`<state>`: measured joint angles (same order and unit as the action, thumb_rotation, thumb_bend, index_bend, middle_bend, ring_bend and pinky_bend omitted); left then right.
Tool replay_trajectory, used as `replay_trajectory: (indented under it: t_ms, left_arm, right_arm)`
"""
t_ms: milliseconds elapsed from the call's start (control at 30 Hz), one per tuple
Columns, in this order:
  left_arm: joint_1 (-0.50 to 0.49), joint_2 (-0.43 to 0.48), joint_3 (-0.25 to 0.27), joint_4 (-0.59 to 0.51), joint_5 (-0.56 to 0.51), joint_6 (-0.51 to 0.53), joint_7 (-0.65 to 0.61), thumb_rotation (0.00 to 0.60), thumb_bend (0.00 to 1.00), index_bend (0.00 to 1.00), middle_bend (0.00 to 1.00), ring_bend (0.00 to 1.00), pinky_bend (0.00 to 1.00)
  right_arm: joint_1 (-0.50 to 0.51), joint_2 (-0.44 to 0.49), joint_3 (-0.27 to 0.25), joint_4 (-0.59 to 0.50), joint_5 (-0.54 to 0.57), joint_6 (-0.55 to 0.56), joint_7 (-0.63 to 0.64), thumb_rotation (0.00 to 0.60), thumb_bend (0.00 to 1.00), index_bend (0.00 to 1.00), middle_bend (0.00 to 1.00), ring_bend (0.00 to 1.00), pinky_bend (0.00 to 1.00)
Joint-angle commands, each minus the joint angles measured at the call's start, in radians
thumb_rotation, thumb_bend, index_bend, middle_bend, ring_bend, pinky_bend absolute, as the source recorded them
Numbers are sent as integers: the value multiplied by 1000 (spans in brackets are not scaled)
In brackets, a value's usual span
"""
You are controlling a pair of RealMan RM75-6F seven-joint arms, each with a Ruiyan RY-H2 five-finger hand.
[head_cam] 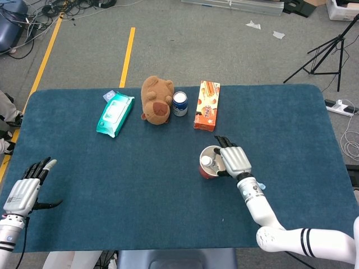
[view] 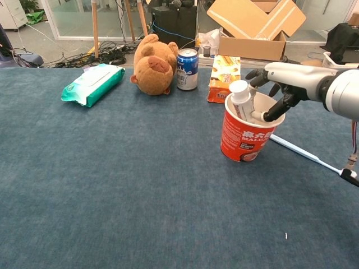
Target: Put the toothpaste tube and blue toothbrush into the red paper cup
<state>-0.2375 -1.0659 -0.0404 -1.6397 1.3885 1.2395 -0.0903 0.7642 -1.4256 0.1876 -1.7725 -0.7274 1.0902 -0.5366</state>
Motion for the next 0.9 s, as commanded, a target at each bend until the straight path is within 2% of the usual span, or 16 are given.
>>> replay_trajectory:
  t_ms: [33, 467, 900]
  left_arm:
    - [0, 0, 0, 0, 0, 0, -1, 600, 0, 0, 0, 0, 0]
    - [3, -1, 1, 6, 1, 0, -7, 600, 0, 0, 0, 0, 0]
    - [4, 0, 0, 4, 1, 2, -8, 600, 0, 0, 0, 0, 0]
  right_arm:
    - [3, -5, 2, 4, 2, -2, 2, 600, 294, 538, 55, 0, 220]
    - [18, -15, 17, 8, -1, -1, 9, 600, 284, 530, 55, 0, 220]
    - [15, 1, 16, -8, -4, 6, 17, 600, 273, 472, 52, 0, 220]
